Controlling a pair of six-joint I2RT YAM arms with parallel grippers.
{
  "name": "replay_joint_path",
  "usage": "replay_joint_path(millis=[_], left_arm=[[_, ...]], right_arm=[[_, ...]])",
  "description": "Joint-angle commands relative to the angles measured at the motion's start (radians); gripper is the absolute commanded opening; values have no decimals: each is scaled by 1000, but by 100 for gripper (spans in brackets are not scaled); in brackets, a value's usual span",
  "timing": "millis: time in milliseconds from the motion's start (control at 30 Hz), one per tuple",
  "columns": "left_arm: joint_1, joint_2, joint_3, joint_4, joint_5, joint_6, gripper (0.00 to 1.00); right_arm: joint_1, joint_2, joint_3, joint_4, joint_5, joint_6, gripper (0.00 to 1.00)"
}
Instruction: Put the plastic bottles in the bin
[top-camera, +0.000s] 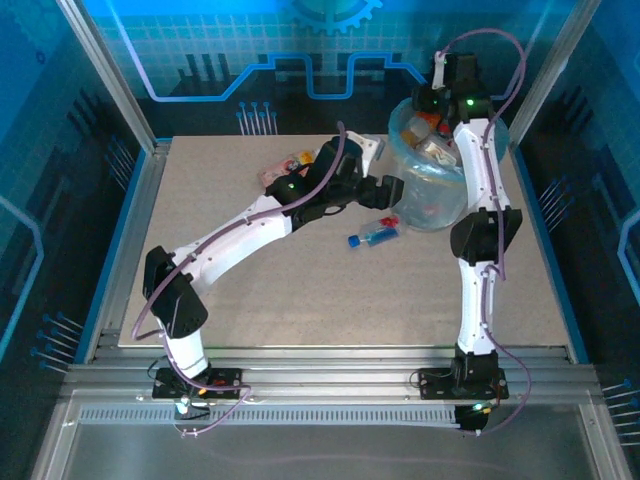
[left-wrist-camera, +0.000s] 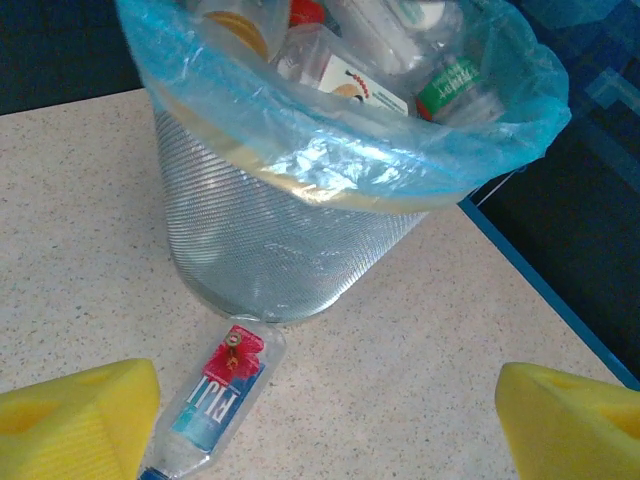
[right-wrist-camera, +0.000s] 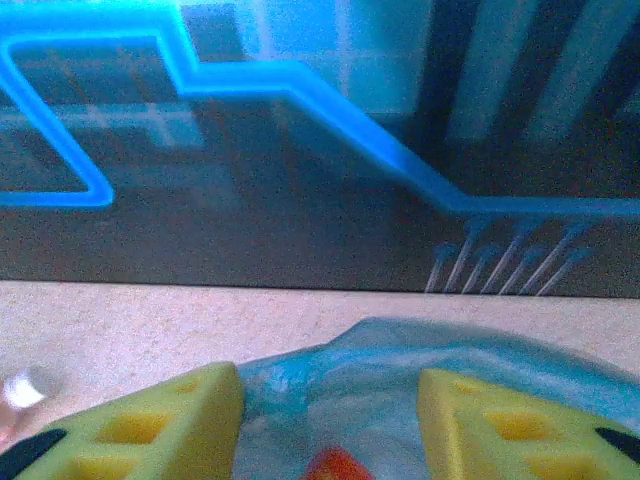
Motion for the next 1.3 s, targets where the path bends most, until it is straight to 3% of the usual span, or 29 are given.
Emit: replay_joint_path(millis=[0,67,133,500,733,900,1100,1267], left_arm=[[-4,-39,-15,23,-17,-2,89],[-5,-30,-10,20,-13,-2,89],[-5,-19,-1,20,-8,-3,89],[-2,19,72,20,1,3,89],[8,-2,70,13,-14,13,89],[9,-17,45,9,-20,10,89],[10,-18,6,23,-12,-15,89],[10,-9,-11,37,2,-32,89]], right_arm=[[20,-182,-325,-41,-26,12,50],[29,-267,-483,69,-9,6,49],[31,-287,-496,73,5,-3,51],[35,-122,56,-187,-20,-41,62],[51,-250,22,-162,-58,-28,62],[40,-383,-123,-144,62,-71,52],[-65,-494,-290,-127,118,-52,24],[-126,-530,-410,-113,140,-35,26]])
